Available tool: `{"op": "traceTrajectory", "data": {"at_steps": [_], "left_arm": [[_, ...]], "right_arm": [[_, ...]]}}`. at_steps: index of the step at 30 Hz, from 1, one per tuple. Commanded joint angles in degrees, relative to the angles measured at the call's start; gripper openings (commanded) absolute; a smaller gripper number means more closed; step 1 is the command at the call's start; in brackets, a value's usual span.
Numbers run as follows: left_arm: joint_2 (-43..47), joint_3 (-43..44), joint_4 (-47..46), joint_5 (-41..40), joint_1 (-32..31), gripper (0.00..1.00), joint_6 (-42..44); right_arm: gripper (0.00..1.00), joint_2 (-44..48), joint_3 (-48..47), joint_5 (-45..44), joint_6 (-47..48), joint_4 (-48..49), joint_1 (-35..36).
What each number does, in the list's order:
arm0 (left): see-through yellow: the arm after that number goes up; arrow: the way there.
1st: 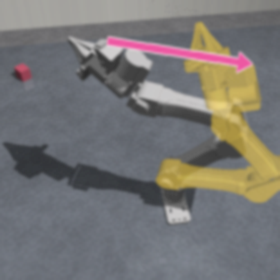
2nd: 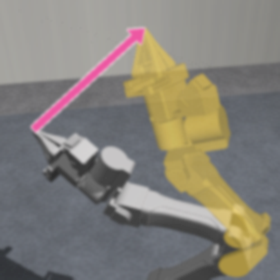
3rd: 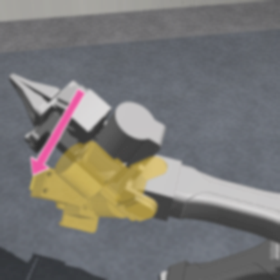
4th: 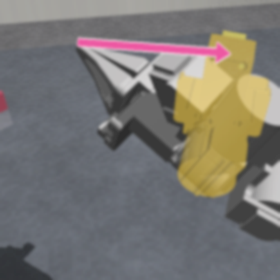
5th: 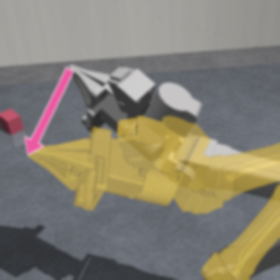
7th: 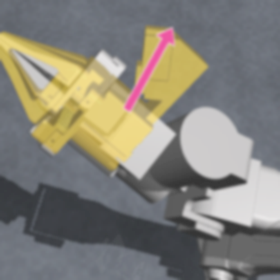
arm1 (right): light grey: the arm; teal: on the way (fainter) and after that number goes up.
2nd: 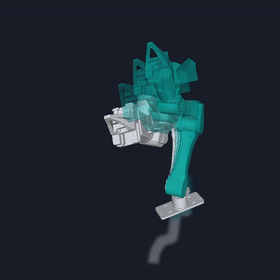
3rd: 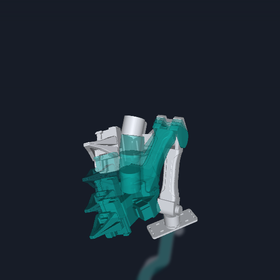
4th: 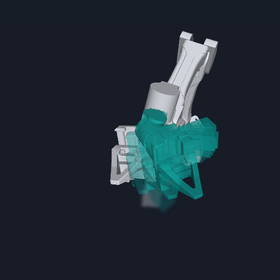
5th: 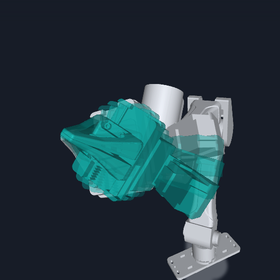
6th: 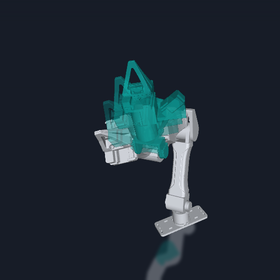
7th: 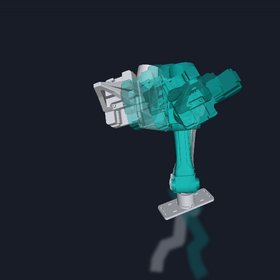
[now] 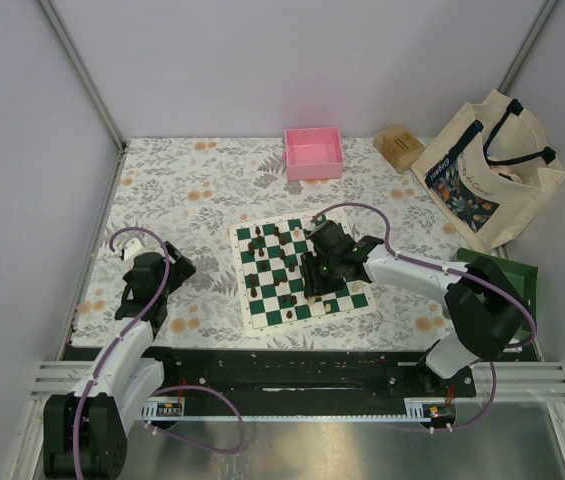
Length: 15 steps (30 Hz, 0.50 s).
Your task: Set up the chess pieces on the board
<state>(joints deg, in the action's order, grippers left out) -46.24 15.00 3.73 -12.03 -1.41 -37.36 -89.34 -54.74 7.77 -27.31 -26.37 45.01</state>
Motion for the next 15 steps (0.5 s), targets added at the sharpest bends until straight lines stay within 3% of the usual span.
{"op": "traceTrajectory", "data": {"at_steps": [1, 8, 15], "left_arm": [[-0.1, 1.2, -2.3, -0.7, 0.1, 0.99, 0.0], [0.1, 1.1, -2.3, -0.7, 0.0, 0.99, 0.0], [-0.1, 1.2, -2.4, -0.5, 0.1, 0.99, 0.0]], "right_arm": [[0.47, -1.1, -2.3, 1.5, -1.1, 1.6, 0.7], [0.43, -2.4, -2.9, 1.5, -1.3, 1.2, 0.7], [0.20, -1.8, -3.4, 2.3, -0.8, 0.5, 0.8]]}}
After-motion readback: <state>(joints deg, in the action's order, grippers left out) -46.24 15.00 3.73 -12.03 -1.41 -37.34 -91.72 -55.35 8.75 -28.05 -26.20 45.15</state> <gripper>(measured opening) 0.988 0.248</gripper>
